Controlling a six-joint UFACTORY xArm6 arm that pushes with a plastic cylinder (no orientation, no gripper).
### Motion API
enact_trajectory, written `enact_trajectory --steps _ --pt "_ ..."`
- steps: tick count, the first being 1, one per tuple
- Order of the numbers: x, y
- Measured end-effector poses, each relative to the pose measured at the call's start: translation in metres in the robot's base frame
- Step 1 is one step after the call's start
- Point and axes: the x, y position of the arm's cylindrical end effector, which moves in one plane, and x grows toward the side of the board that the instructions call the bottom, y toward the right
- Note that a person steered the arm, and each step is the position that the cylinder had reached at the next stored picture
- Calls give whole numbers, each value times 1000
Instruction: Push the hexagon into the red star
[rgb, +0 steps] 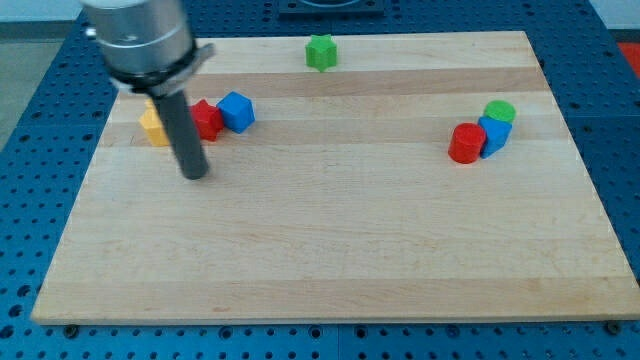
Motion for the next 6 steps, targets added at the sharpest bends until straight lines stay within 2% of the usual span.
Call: enact_trajectory --steps 2,3,5,6 --pt "-6 -73" --pt "-29 -83" --pt "-72 -76" --pt "-74 -60"
